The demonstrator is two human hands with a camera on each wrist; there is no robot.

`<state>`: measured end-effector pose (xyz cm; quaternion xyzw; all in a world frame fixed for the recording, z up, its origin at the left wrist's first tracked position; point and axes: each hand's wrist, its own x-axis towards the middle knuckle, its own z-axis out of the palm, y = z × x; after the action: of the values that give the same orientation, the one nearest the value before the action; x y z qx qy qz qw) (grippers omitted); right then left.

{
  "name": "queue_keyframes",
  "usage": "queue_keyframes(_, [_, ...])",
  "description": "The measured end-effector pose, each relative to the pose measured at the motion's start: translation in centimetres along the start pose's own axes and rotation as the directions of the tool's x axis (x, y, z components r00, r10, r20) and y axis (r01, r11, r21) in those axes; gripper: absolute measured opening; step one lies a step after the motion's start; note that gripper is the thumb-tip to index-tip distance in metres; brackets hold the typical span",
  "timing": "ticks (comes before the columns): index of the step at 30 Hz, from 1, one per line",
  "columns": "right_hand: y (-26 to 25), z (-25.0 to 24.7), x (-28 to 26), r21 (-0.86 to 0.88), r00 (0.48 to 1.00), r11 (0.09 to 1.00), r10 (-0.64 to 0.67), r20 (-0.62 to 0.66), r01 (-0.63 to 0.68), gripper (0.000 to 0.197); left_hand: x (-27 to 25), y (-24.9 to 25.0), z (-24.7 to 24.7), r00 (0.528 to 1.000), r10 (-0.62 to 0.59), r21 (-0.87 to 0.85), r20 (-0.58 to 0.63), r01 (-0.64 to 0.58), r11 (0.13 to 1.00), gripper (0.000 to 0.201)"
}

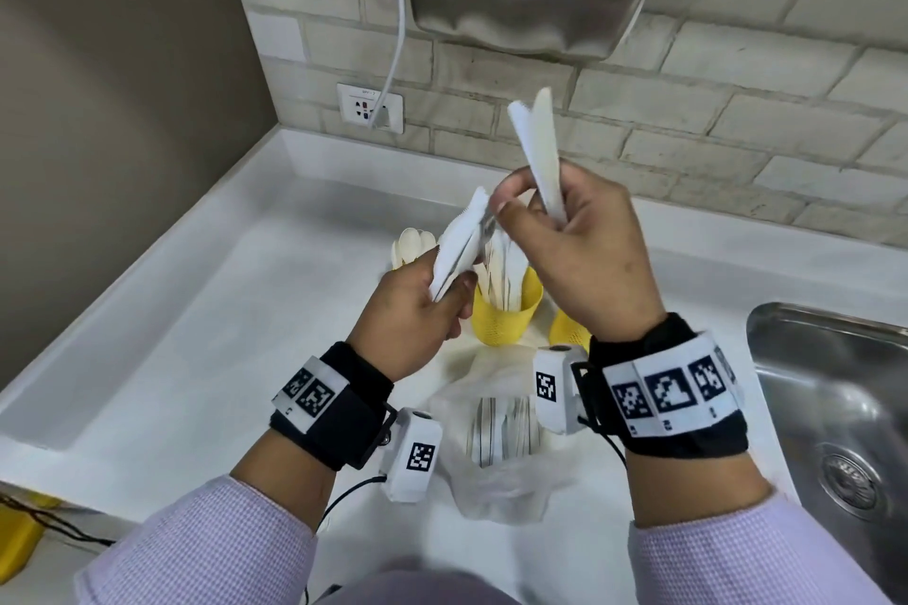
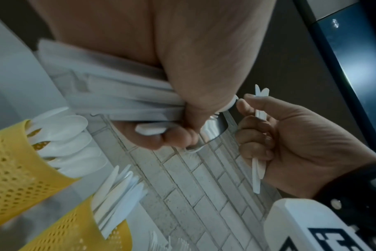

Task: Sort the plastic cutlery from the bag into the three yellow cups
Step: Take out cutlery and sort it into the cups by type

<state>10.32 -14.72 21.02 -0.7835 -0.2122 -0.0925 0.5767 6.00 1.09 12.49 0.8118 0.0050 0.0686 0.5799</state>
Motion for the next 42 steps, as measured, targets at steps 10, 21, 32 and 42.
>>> queue_keyframes(10, [0.2,0.9,-0.4,0.009,0.996,0.999,0.045,0.078,-0.045,0.011,0.3,-0.9,-0.1,0.993,0.065,0.192,-0.096,-0.046,0.98,0.011])
queue_keyframes(21, [0.7,1.3,0.4,0.296,0.995,0.953,0.082,-0.063,-0.06,0.009,0.1,-0.8,-0.1,0.994,0.062,0.206,-0.089,-0.042,0.978,0.012])
queue_keyframes(32, [1.1,2.3,-0.7,0.211,0.995,0.972,0.102,0.014,-0.103,0.018,0.4,-0.6,0.3,0.989,0.115,0.255,-0.089,-0.089,0.963,0.005])
queue_keyframes(42, [-0.3,0.3,1.0,0.72,0.917,0.694,0.28,-0.286,0.013,0.014,0.1,-0.9,0.2,0.99,0.134,0.287,-0.049,-0.115,0.951,0.01])
